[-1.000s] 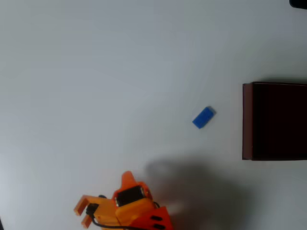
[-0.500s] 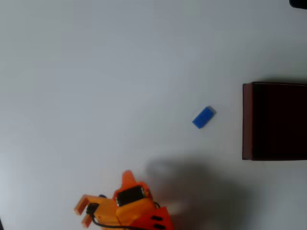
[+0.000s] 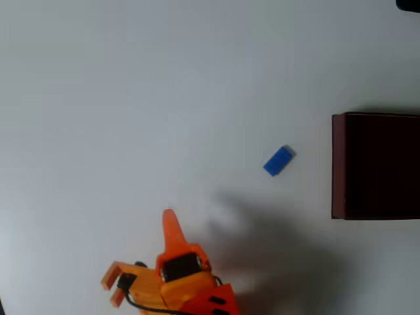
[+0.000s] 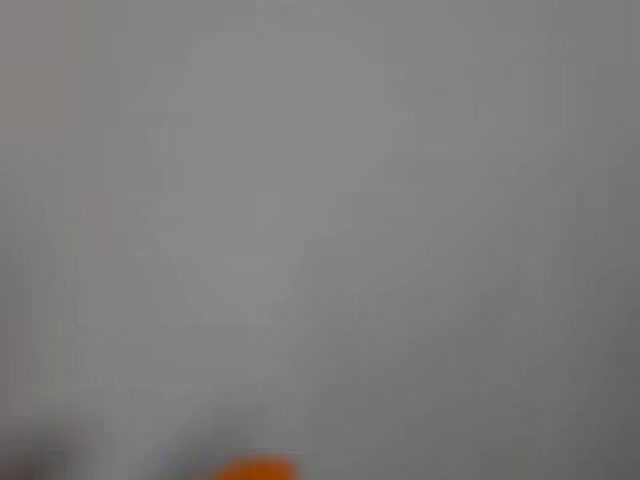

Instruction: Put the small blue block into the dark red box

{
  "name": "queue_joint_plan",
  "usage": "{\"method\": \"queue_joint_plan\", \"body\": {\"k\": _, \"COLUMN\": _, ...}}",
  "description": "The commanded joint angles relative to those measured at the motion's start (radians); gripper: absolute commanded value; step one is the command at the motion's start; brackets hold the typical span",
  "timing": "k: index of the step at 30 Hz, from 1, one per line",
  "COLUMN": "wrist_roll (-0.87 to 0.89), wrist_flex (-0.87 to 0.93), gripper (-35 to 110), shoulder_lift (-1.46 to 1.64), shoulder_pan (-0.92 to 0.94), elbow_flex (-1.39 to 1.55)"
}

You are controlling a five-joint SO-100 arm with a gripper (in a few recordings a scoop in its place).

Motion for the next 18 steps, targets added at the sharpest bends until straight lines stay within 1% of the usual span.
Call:
{"method": "queue_joint_plan", "body": {"k": 1, "wrist_roll": -0.043, "wrist_flex": -0.044, "gripper": 20, "shoulder_lift": 0.002, "shoulder_pan": 0.014, "elbow_flex": -0.077}}
{"method": "queue_joint_plan", "body": {"k": 4, "wrist_roll": -0.12, "wrist_flex": -0.064, "gripper": 18, "shoulder_lift": -0.092, "shoulder_pan": 0.063, "elbow_flex": -0.15}}
{"method": "queue_joint_plan", "body": {"k": 8, "wrist_roll": -0.244, "wrist_flex": -0.12, "gripper": 17, "shoulder_lift": -0.428, "shoulder_pan": 0.137, "elbow_flex": -0.314}}
{"method": "queue_joint_plan", "body": {"k": 10, "wrist_roll": -0.307, "wrist_flex": -0.129, "gripper": 20, "shoulder_lift": -0.557, "shoulder_pan": 0.178, "elbow_flex": -0.39}}
{"method": "queue_joint_plan", "body": {"k": 12, "wrist_roll": -0.376, "wrist_flex": -0.084, "gripper": 25, "shoulder_lift": -0.634, "shoulder_pan": 0.245, "elbow_flex": -0.459}}
{"method": "queue_joint_plan", "body": {"k": 14, "wrist_roll": -0.431, "wrist_flex": -0.032, "gripper": 26, "shoulder_lift": -0.681, "shoulder_pan": 0.29, "elbow_flex": -0.52}}
{"method": "queue_joint_plan", "body": {"k": 18, "wrist_roll": -0.486, "wrist_flex": -0.043, "gripper": 26, "shoulder_lift": -0.746, "shoulder_pan": 0.387, "elbow_flex": -0.56}}
